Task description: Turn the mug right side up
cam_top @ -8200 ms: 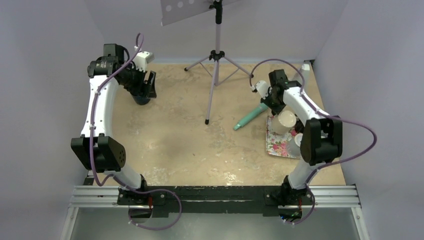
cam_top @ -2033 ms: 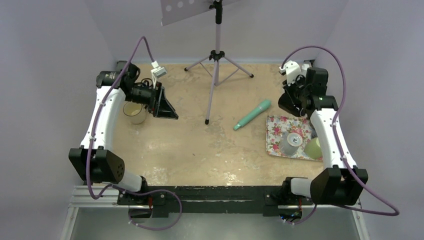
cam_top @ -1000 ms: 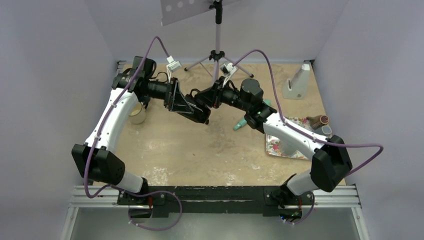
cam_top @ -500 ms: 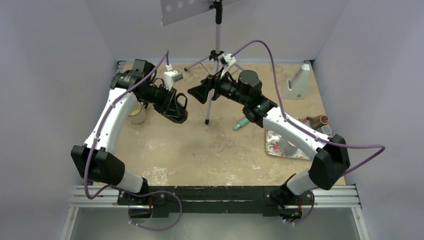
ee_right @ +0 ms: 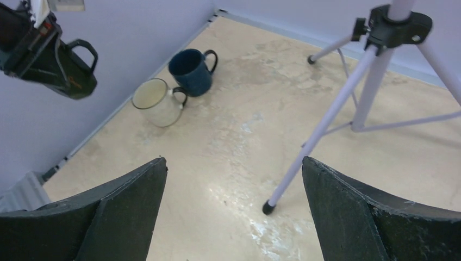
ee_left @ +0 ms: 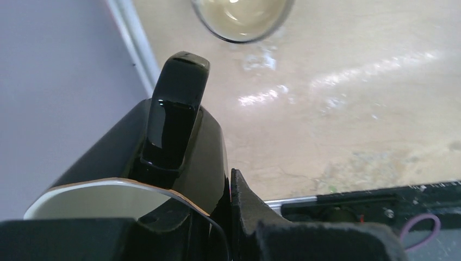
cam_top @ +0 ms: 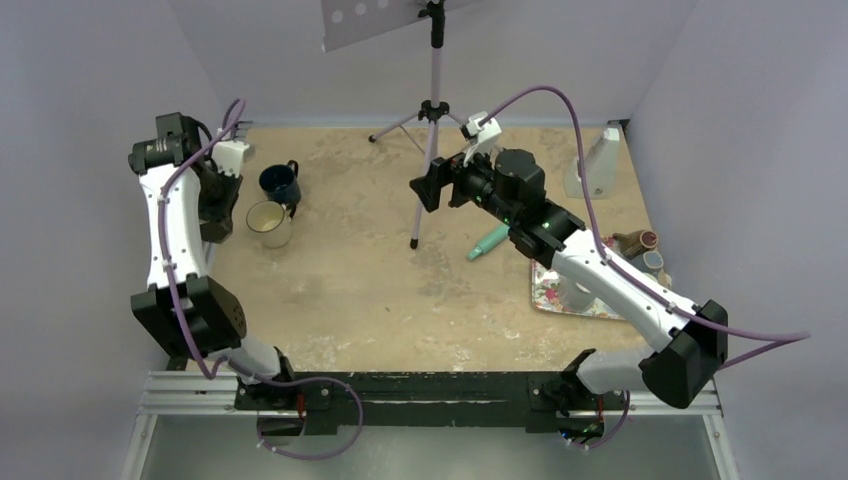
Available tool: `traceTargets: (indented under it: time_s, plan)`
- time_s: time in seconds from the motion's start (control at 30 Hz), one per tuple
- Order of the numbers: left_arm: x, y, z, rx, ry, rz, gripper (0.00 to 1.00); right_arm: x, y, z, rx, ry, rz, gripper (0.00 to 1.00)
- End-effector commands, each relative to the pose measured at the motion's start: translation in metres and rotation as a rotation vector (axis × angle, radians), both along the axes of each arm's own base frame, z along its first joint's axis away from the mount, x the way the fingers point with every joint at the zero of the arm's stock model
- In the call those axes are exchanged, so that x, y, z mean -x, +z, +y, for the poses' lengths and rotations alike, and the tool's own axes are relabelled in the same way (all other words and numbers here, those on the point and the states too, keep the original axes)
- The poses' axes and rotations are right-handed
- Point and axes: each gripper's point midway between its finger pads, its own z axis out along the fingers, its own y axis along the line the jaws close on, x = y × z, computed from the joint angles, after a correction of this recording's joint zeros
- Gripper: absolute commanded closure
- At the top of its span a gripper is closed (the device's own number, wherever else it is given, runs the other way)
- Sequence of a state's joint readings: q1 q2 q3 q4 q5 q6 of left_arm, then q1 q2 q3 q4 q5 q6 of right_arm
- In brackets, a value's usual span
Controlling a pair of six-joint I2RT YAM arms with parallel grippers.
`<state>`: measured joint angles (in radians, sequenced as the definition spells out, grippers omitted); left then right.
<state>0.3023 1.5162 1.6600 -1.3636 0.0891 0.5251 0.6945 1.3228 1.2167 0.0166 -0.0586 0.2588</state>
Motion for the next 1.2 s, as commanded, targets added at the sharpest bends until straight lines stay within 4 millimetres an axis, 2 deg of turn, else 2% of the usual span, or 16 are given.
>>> traceTargets:
  time_s: [0.0, 0.13, 0.2, 0.27, 0.4, 0.5, 0.6, 0.77, 0.83, 0.87, 0.9, 0.97, 1.07, 1.17]
  plan:
    - [-0.052, -0.003, 0.054, -0.102, 0.073, -0.047, 1.0, -0.004, 0.0, -0.027, 0.07, -0.106, -0.044, 0.01]
    - [-0.096, -0.025, 0.07, -0.026, 0.112, -0.044, 1.0, -0.003, 0.005, -0.041, 0.089, -0.16, -0.057, 0.01]
    - [-0.121, -0.033, 0.073, 0.014, 0.128, -0.049, 1.0, -0.003, 0.007, -0.049, 0.102, -0.192, -0.068, 0.01]
    - [-0.137, -0.047, 0.075, 0.047, 0.157, -0.027, 1.0, -0.002, 0.01, -0.056, 0.108, -0.215, -0.083, 0.01]
    - [-0.159, -0.071, 0.063, 0.085, 0.121, -0.021, 1.0, -0.002, 0.015, -0.069, 0.118, -0.264, -0.102, 0.01]
    - [-0.164, -0.097, 0.049, 0.047, 0.054, 0.042, 1.0, -0.005, 0.008, -0.081, 0.154, -0.303, -0.097, 0.01]
    - [-0.165, -0.12, 0.037, 0.031, 0.024, 0.107, 1.0, -0.011, -0.01, -0.102, 0.231, -0.354, -0.068, 0.01]
    - [-0.163, -0.134, 0.034, 0.037, 0.03, 0.123, 1.0, -0.016, -0.052, -0.157, 0.453, -0.399, 0.002, 0.01]
    - [-0.161, -0.136, 0.035, 0.032, 0.027, 0.13, 0.88, -0.012, -0.076, -0.178, 0.596, -0.4, 0.05, 0.01]
    - [-0.161, -0.136, 0.035, 0.03, 0.026, 0.13, 0.78, -0.01, -0.09, -0.188, 0.684, -0.404, 0.082, 0.01]
    - [-0.16, -0.134, 0.035, 0.03, 0.026, 0.124, 0.7, -0.007, -0.106, -0.199, 0.775, -0.411, 0.127, 0.01]
    - [-0.161, -0.126, 0.034, 0.028, 0.033, 0.104, 0.58, -0.004, -0.128, -0.235, 0.919, -0.535, 0.248, 0.01]
    - [-0.16, -0.106, 0.035, 0.021, 0.05, 0.06, 0.51, -0.001, -0.156, -0.268, 0.97, -0.592, 0.451, 0.02]
    - [-0.157, -0.08, 0.036, 0.001, 0.069, 0.008, 0.45, 0.008, -0.191, -0.284, 1.032, -0.497, 0.587, 0.02]
